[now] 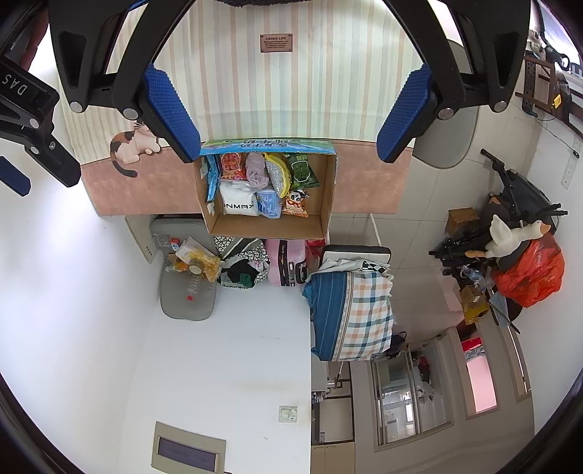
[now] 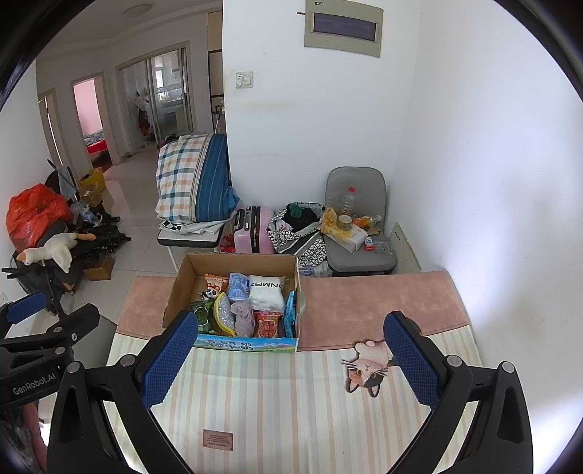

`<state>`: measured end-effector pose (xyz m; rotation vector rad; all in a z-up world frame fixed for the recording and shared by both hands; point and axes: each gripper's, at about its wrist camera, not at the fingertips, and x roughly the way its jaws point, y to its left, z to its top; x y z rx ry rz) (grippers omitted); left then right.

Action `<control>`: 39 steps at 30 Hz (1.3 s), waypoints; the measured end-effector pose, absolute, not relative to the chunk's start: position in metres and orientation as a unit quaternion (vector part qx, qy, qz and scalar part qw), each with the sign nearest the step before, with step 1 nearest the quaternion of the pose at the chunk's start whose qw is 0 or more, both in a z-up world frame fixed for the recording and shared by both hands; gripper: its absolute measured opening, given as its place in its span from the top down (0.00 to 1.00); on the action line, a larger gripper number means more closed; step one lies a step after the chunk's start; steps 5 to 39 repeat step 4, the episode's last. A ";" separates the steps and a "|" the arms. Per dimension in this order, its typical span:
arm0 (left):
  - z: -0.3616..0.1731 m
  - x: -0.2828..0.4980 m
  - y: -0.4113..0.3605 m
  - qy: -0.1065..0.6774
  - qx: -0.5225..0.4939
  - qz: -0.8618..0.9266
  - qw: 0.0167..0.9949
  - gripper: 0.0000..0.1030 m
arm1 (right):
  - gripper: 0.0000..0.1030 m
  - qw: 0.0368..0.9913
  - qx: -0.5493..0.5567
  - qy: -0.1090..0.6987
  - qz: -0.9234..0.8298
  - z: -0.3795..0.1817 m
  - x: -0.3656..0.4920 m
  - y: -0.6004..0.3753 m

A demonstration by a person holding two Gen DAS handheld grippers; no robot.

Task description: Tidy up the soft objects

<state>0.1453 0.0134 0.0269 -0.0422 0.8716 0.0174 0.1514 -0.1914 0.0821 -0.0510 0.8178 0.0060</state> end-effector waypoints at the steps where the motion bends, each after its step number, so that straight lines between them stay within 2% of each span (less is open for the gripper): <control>1: 0.027 0.145 0.013 0.421 -0.018 0.009 0.907 0.04 | 0.00 0.918 -0.025 0.397 0.003 0.082 0.151 -0.193; 39: 0.028 0.146 0.013 0.418 -0.017 0.008 0.908 0.04 | 0.00 0.917 -0.024 0.398 0.004 0.082 0.151 -0.193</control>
